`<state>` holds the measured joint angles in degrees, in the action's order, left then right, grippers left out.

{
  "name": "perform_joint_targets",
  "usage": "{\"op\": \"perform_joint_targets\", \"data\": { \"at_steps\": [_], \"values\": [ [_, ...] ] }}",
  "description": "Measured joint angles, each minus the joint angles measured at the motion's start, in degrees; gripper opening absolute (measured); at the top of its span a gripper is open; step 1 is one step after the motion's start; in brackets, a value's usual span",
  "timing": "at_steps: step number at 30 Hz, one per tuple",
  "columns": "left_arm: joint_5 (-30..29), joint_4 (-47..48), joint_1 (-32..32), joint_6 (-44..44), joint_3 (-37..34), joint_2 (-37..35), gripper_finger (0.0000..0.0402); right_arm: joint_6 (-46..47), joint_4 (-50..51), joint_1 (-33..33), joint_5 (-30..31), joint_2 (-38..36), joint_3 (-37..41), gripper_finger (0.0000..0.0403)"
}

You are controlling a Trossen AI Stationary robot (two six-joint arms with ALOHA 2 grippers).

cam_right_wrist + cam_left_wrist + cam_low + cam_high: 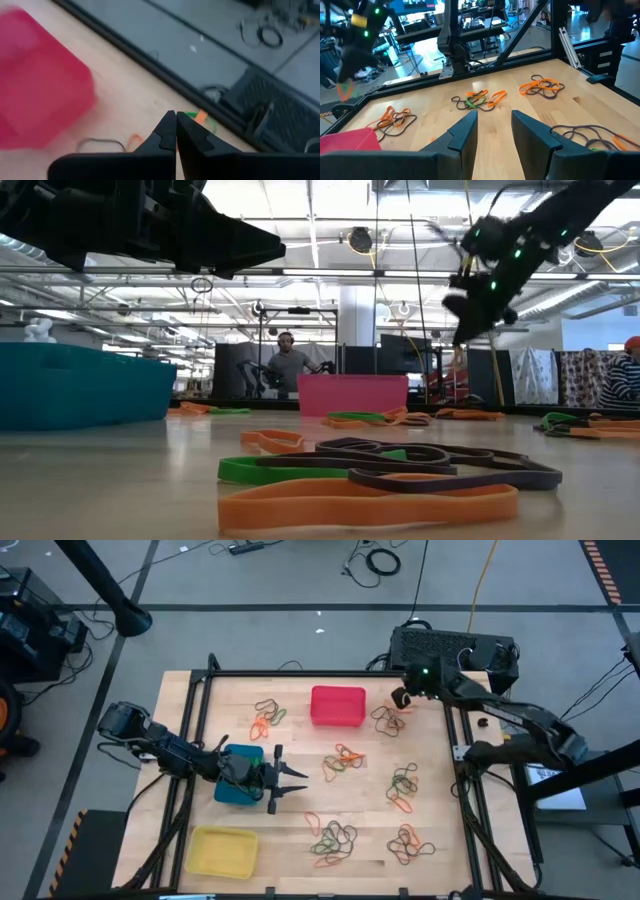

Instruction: Sort rubber bands into baskets

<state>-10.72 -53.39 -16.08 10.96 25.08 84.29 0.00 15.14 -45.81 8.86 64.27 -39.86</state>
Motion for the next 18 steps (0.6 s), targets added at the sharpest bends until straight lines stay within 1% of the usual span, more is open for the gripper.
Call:
{"op": "perform_joint_targets", "data": {
  "at_steps": [2,4,6,9,10,12,13,15,16,17,18],
  "values": [
    [0.00,0.00,-0.01,0.02,0.00,0.00,0.0127,0.21,0.00,1.22,0.15,-2.96,0.00,0.0000],
    [0.00,0.00,0.00,0.02,0.00,0.00,0.0127,0.88,-0.02,2.49,1.86,-5.37,0.00,0.0000],
    [0.00,0.00,0.00,0.00,0.00,0.00,0.0127,1.70,-0.46,3.41,1.11,-7.07,0.24,0.0000],
    [0.00,0.00,-0.01,0.00,0.00,0.00,0.0127,2.53,-0.54,4.80,1.53,-8.95,1.37,0.0000],
    [0.00,0.00,0.00,0.00,0.00,0.00,0.0127,2.55,-0.44,5.21,3.00,-9.22,1.64,0.0000],
    [0.00,-0.02,-0.02,-0.03,0.00,0.00,0.0127,1.97,0.39,6.19,8.56,-9.68,2.65,0.0000],
    [0.00,-0.03,0.00,-0.08,0.00,0.00,0.0127,0.43,0.14,6.55,8.90,-9.69,3.13,0.0000],
    [0.00,-0.08,-0.02,-0.09,0.00,0.00,0.0127,-2.78,-2.02,7.02,7.42,-9.84,4.74,0.0000],
    [0.00,-0.19,-0.02,-0.10,0.02,0.00,0.0127,-3.53,-3.28,7.31,5.35,-10.03,5.57,0.0000],
    [0.00,-0.17,-0.01,-0.12,0.02,-0.01,0.0127,-3.56,-4.85,7.50,3.58,-10.08,6.20,0.0000],
    [0.00,-0.16,-0.02,-0.14,0.02,-0.01,0.0127,-2.50,-6.16,7.53,3.59,-10.12,6.57,0.0000]
  ]
}}
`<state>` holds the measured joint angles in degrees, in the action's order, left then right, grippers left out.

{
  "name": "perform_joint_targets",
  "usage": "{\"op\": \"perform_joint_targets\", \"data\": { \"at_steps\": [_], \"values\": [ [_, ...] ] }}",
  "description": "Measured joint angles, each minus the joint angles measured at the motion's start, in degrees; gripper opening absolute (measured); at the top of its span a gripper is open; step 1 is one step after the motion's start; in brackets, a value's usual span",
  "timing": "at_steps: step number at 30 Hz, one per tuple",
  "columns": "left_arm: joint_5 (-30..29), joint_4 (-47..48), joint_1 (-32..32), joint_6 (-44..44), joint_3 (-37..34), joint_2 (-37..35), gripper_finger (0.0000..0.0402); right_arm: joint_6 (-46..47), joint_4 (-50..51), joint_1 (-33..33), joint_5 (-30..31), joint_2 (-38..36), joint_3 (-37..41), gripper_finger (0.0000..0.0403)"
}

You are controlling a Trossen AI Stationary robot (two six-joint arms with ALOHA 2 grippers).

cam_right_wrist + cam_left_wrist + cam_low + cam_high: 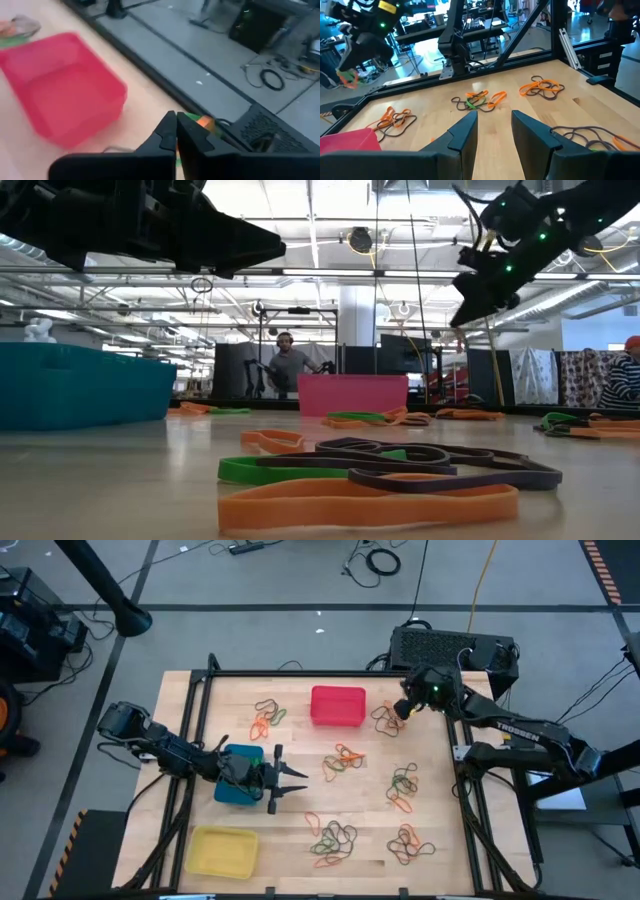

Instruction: Sort rubber bands into baskets

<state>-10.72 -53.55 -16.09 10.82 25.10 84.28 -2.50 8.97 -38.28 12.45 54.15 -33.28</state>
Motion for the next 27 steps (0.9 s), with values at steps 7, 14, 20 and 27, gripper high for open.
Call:
{"op": "perform_joint_targets", "data": {
  "at_steps": [7,14,20,27],
  "values": [
    [0.00,-0.01,0.02,-1.34,0.02,-0.01,0.0127,5.07,-0.69,-0.46,3.16,-0.26,0.36,0.0000],
    [0.00,0.08,0.01,-1.34,0.04,-0.01,0.0127,6.69,1.36,-0.48,1.06,-0.20,0.36,0.0000],
    [0.16,-1.70,-0.01,-1.39,0.02,0.03,0.0127,7.85,1.94,1.86,-21.00,-0.18,0.36,0.0000],
    [1.79,-9.55,0.04,-1.37,1.17,5.37,0.0127,7.85,0.61,17.03,-30.84,-0.15,0.36,0.0000]
  ]
}}
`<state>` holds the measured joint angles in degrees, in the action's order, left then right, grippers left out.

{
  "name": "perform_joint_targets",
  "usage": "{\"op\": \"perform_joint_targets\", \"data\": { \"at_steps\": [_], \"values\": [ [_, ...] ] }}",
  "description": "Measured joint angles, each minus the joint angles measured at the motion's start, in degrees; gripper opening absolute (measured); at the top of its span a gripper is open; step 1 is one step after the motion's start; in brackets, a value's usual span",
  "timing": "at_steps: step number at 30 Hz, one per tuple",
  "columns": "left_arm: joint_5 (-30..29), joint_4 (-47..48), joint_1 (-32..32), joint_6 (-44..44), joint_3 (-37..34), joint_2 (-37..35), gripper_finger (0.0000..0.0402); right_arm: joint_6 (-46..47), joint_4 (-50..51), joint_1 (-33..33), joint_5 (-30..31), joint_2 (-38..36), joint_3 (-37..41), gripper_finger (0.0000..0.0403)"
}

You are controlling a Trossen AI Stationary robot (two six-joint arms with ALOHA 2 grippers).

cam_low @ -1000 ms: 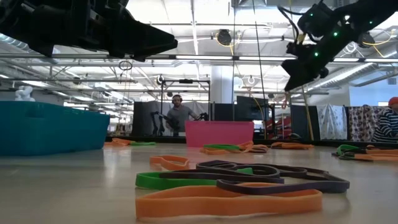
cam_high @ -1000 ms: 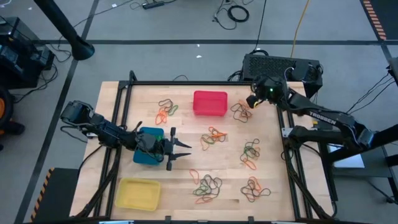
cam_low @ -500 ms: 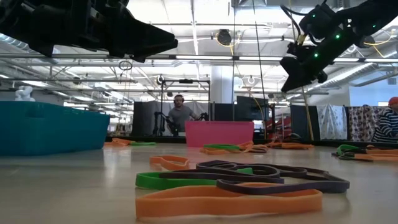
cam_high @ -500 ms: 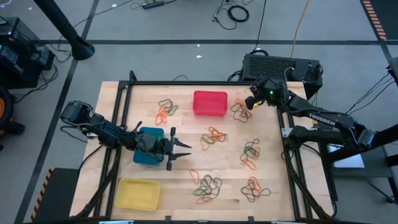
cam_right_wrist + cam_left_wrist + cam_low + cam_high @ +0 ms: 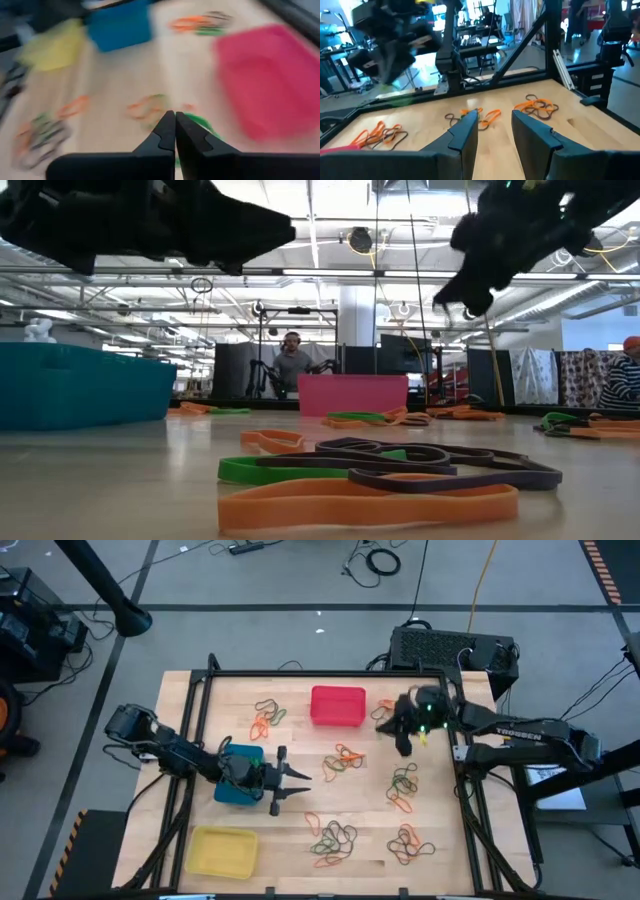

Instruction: Sort rubber bands into baskets

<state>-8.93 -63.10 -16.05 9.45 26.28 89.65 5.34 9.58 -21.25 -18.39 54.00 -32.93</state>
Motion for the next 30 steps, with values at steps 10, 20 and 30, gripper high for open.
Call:
{"op": "perform_joint_targets", "data": {
  "at_steps": [10,20,30],
  "values": [
    [0.28,-1.89,1.66,-1.71,13.40,14.80,0.0127,-0.96,-19.72,24.35,0.31,3.23,5.65,0.0000],
    [1.86,2.94,1.70,3.04,27.80,26.54,0.0134,0.98,-35.78,35.06,5.18,11.69,11.47,0.0000],
    [3.28,15.59,2.58,3.41,36.91,30.24,0.0158,0.90,-39.41,39.70,9.55,17.00,11.44,0.0000]
  ]
}}
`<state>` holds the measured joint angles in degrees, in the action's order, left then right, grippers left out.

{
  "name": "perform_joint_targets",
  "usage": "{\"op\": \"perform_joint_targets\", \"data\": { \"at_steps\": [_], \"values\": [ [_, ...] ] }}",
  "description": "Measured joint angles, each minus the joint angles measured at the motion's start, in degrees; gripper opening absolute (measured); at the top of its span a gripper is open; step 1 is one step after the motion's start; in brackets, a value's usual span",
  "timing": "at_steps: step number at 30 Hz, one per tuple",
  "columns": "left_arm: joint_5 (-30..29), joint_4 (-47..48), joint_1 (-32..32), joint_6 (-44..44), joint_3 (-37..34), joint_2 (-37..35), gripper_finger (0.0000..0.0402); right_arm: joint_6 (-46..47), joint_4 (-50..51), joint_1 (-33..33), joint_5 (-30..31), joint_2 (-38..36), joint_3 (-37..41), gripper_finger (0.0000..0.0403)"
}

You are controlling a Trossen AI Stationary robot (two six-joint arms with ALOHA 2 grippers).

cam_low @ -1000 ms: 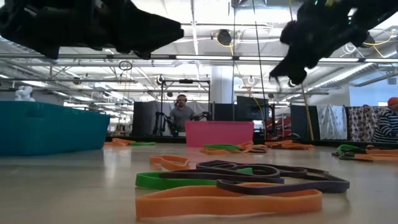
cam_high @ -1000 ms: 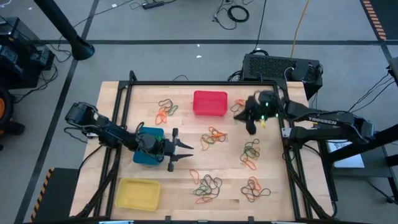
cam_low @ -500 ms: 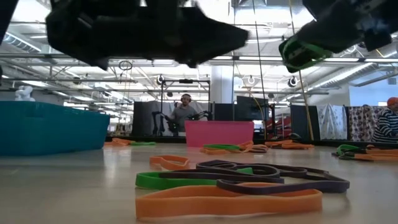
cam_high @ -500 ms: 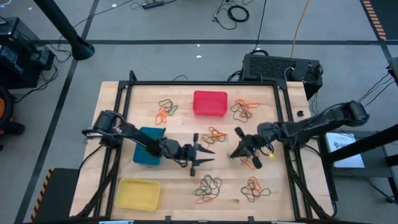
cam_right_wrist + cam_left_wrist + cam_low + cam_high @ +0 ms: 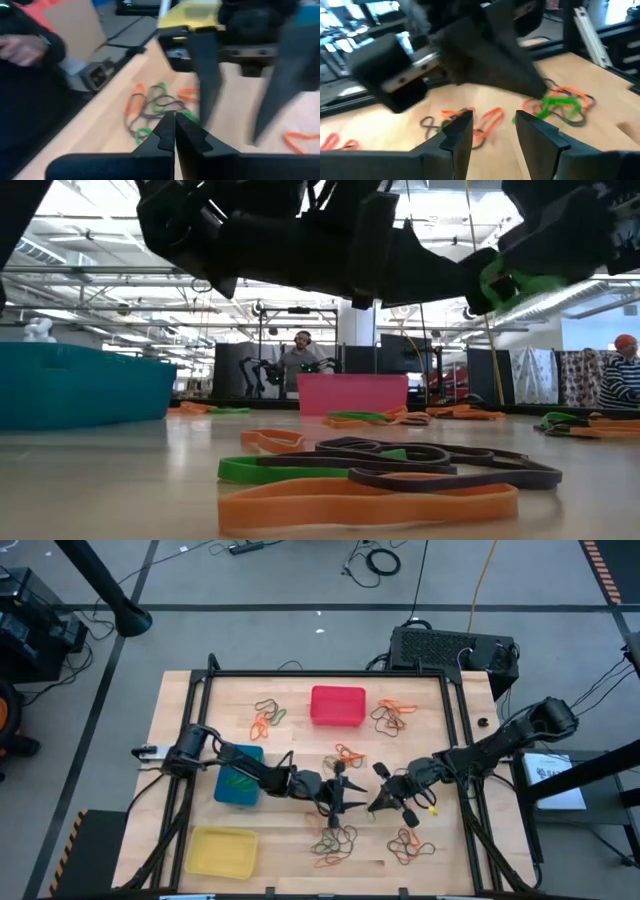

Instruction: Sort rubber bands into baskets

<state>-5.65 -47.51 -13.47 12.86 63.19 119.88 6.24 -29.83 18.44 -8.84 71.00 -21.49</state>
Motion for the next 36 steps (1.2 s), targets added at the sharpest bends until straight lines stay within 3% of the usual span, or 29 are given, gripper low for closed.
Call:
{"op": "perform_joint_targets", "data": {
  "at_steps": [3,17,25,30,36],
  "values": [
    [1.93,2.05,-0.07,-0.01,0.01,-0.05,0.0158,-0.32,-0.04,0.74,2.99,0.30,-0.09,0.0000],
    [3.62,5.56,0.77,-0.35,0.01,-0.07,0.0158,1.71,3.47,1.97,1.31,0.29,-0.05,0.0000],
    [4.21,7.57,1.61,-0.39,0.01,-0.07,0.0158,3.57,6.50,3.05,3.70,0.29,-0.05,0.0000],
    [9.93,7.35,1.62,-0.44,0.01,-0.07,0.0158,3.32,6.57,3.05,4.85,0.29,-0.05,0.0000],
    [9.60,6.34,1.71,-0.52,-0.01,-0.07,0.0158,1.98,4.59,3.05,4.83,0.29,-0.05,0.0000]
  ]
}}
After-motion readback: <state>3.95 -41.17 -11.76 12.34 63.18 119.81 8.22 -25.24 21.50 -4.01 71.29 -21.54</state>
